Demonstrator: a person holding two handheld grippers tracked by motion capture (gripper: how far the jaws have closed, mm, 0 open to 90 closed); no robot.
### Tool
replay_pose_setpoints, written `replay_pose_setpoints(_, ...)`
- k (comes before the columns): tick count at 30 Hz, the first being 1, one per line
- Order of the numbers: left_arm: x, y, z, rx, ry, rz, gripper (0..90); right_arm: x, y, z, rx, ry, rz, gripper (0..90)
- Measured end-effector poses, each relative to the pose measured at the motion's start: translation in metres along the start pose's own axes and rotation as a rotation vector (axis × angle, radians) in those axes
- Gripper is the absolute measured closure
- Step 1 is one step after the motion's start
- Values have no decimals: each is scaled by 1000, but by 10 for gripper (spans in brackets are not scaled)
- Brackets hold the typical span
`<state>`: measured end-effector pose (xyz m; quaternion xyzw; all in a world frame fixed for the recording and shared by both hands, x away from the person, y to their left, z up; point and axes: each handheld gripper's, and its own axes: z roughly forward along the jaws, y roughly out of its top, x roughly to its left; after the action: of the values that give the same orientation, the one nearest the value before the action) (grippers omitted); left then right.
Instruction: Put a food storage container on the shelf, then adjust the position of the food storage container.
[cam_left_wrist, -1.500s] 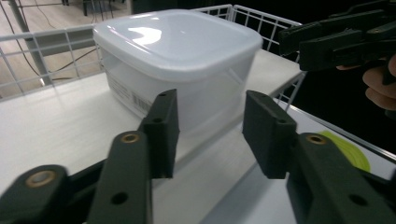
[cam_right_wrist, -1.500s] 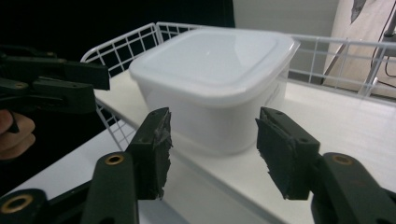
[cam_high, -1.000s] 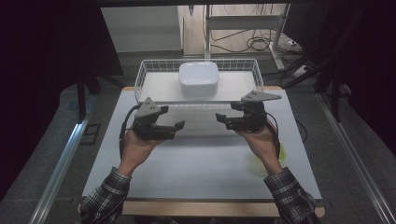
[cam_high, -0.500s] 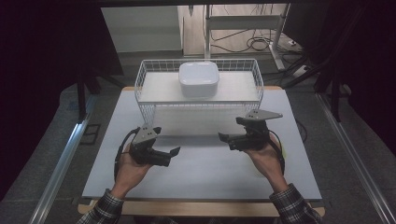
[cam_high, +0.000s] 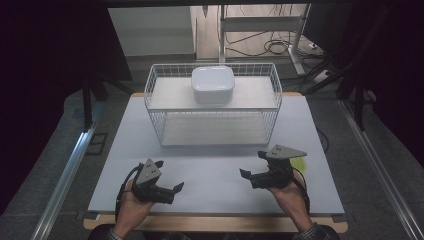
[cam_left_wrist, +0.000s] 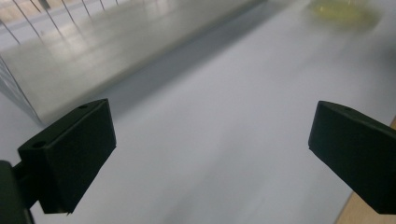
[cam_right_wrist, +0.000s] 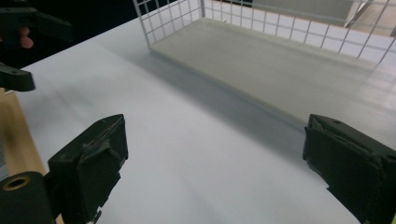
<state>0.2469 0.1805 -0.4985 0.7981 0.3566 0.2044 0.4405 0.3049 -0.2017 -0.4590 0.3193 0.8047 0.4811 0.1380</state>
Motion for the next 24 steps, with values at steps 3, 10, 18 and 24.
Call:
replay_pose_setpoints(3,-5,-9,0,24,14,34,3,4,-9,1,25,-2,-7,69)
replay_pose_setpoints(10,-7,-7,-1,13,23,51,1,6,-16,3,55,-6,-15,61)
replay_pose_setpoints(18,-1,-7,-4,-2,40,40,1,-1,-17,5,89,-39,0,27)
replay_pose_setpoints(24,-1,-7,-5,-4,40,36,1,-8,-12,-3,94,-93,20,84)
